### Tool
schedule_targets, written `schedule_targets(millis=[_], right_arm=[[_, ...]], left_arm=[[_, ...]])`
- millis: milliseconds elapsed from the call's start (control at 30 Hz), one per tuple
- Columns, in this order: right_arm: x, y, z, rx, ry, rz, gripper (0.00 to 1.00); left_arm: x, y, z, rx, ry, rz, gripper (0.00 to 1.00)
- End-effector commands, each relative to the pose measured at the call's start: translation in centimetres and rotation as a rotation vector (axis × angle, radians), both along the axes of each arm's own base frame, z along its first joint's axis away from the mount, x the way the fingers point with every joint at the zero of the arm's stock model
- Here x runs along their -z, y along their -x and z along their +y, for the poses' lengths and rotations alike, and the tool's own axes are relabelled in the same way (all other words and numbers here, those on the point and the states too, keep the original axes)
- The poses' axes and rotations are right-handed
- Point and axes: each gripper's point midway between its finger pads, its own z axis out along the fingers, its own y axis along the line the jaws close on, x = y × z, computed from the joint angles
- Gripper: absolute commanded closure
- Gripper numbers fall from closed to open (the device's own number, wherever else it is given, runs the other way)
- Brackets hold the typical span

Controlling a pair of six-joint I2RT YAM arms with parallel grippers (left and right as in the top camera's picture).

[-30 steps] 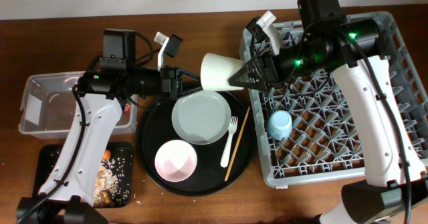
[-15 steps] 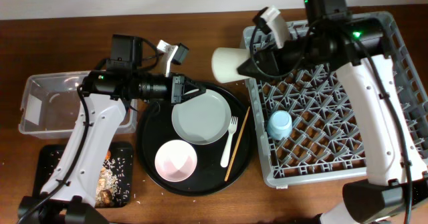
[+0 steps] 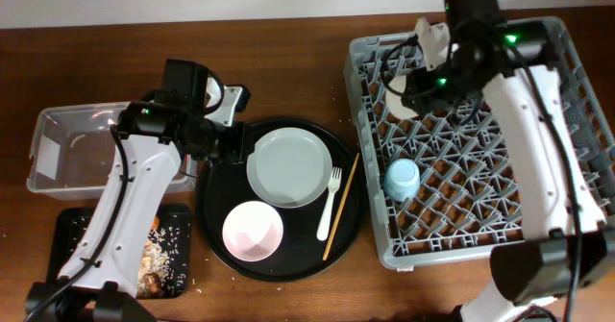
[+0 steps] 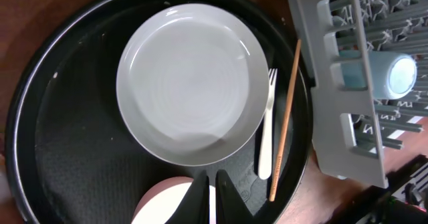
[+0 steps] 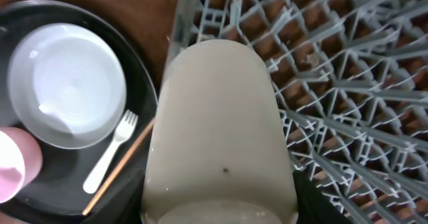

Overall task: Sort waste into correct bins and load items into the dishwasher rack
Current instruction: 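Lower the cream cup upside down into the rack with right gripper, then grasp the pink bowl on the round tray with the left gripper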

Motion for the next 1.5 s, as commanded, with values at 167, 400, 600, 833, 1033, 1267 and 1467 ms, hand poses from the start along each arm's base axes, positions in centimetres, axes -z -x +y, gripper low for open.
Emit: schedule_targets(millis=[167, 400, 600, 833, 1033, 1267, 1467], right_arm=[[4.7, -0.1, -0.3, 0.015, 0.074, 0.095, 0.73], [9.0, 0.3, 0.3, -0.003, 0.082, 0.134, 0.73], [10.2, 0.2, 0.3, -0.004, 0.08, 0.131, 0.65], [10.2, 0.2, 0.3, -0.003, 0.08, 0.13, 0.12], [7.2, 0.0, 0.6, -0.002, 0.063, 0.109, 0.11], [0.2, 3.9, 2.4, -0.043, -0.075, 0.13, 0.01], [0.4, 4.3, 2.4, -0.042, -0.073, 0.152, 0.01]], left_arm=[[0.3, 0.2, 0.3, -0.014, -0.019, 0.019, 0.95], [0.5, 0.6, 0.4, -0.014, -0.022, 0.037, 0.94], [0.5, 0.6, 0.4, -0.014, -0.022, 0.037, 0.85], [0.5, 0.6, 0.4, -0.007, -0.024, 0.032, 0.7], [0.1, 0.2, 0.5, 0.003, -0.024, 0.0, 0.69], [1.2, 3.4, 6.0, -0.169, -0.267, 0.132, 0.67], [5.2, 8.7, 6.8, -0.138, -0.326, 0.348, 0.58]])
